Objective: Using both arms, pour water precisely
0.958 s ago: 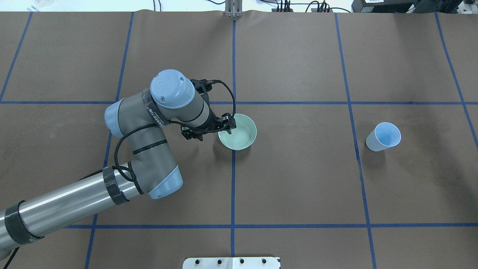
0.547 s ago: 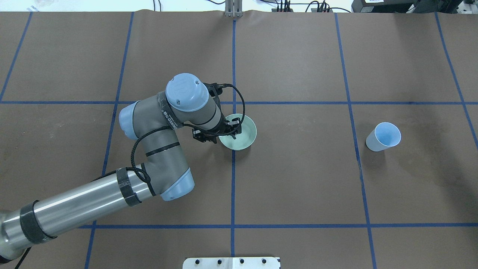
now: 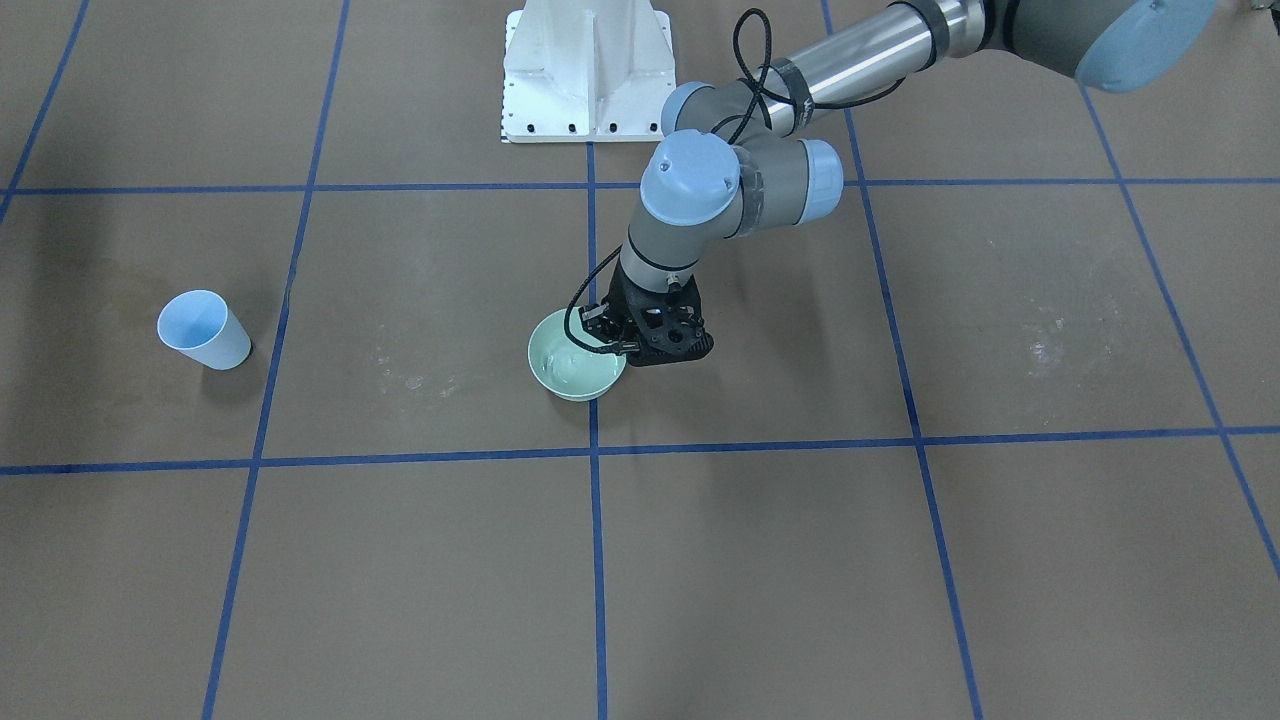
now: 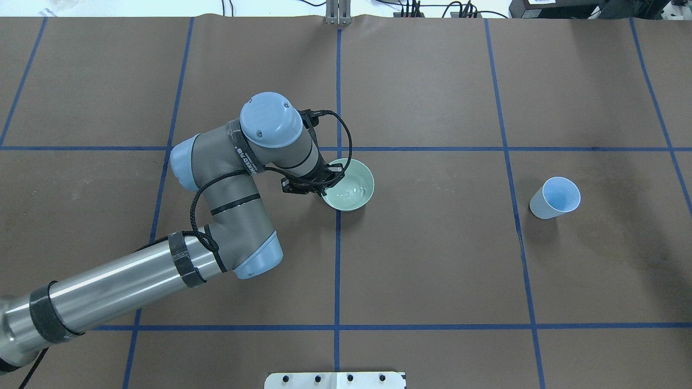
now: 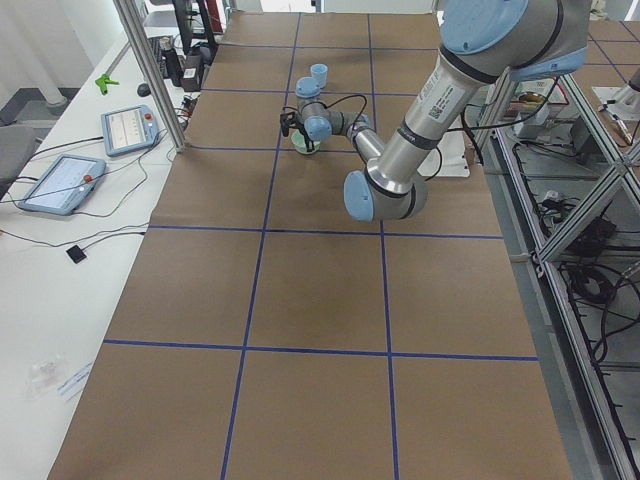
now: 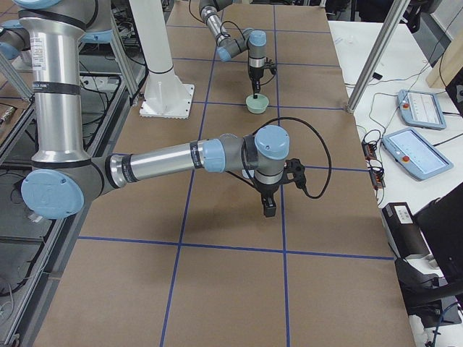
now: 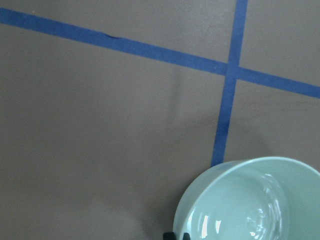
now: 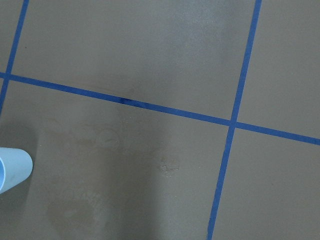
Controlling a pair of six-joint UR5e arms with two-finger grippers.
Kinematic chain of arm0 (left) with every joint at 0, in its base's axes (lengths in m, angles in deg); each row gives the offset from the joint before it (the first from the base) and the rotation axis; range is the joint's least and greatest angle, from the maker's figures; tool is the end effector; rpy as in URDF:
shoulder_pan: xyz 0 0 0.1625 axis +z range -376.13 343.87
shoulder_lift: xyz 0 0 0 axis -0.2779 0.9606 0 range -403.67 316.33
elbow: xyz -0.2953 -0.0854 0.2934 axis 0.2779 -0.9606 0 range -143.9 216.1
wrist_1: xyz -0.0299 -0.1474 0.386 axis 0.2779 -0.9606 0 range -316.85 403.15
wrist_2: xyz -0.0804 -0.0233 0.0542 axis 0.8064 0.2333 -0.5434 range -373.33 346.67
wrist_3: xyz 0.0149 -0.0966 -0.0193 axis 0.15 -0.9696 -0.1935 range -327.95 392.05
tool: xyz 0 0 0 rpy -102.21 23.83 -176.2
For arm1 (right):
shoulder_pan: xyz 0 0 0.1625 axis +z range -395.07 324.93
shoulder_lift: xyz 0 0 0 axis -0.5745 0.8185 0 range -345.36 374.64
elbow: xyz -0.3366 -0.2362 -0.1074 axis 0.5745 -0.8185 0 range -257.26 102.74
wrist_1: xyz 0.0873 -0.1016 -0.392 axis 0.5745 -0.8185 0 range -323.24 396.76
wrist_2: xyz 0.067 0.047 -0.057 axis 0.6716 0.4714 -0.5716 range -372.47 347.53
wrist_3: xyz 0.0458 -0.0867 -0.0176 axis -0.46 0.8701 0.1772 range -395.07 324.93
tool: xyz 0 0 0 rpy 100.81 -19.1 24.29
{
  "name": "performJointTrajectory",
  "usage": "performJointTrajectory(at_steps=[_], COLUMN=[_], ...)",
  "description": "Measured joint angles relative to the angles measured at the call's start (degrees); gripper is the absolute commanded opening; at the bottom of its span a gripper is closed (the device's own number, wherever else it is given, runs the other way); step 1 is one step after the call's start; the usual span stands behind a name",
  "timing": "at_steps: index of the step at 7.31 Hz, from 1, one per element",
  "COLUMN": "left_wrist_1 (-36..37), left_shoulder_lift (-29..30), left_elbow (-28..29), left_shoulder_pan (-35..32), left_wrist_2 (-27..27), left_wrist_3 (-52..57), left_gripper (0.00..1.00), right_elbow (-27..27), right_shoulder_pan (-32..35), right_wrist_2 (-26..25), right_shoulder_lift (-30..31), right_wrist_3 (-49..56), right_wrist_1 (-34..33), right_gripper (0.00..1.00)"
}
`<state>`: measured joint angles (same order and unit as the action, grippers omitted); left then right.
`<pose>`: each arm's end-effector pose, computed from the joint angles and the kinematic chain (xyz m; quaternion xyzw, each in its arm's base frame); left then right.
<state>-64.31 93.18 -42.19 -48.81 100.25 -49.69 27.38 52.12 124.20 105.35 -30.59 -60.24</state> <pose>0.5926 -0.4910 0.2036 -0.0199 0.4704 -0.0971 0.8769 0.0371 -0.4850 0.5488 0.0613 -0.3945 -0.0822 0.9131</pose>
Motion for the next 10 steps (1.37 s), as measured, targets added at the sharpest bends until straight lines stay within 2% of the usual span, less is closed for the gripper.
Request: performJointTrajectory(at_steps=[1,3,5,7,9,10], left_wrist_1=[2.47,8.51,16.0,19.75,19.53,17.0], left_shoulder_lift=[0.64,0.52,-3.89,-14.39,-26.36,-32.28], left_elbow=[-1.03,-6.33,-14.89,-23.72,-30.61,-32.6], left_shoulder_pan=[-1.1,-5.92,-10.57,-16.0,-20.27,-21.1], left_wrist_2=[1.16,7.0,10.32,13.57,15.7,15.89], left_wrist_3=[0.2,2.41,10.17,20.29,28.85,31.46], left_gripper=[0.0,0.0,0.0,0.0,0.0,0.0], right_elbow=[0.01,-0.01,0.01,0.04,0.11,0.12], right_shoulder_pan=[0.0,0.0,0.0,0.0,0.0,0.0], right_wrist_2=[0.0,0.05,0.25,0.08,-0.01,-0.03], right_shoulder_lift=[0.17,0.52,1.14,1.57,1.74,1.66], right_wrist_3=[0.0,-0.05,-0.1,-0.59,-0.93,-1.07], right_wrist_1=[-0.02,-0.01,0.16,0.3,0.45,0.48], right_gripper=[0.99,0.99,0.99,0.99,0.99,0.99])
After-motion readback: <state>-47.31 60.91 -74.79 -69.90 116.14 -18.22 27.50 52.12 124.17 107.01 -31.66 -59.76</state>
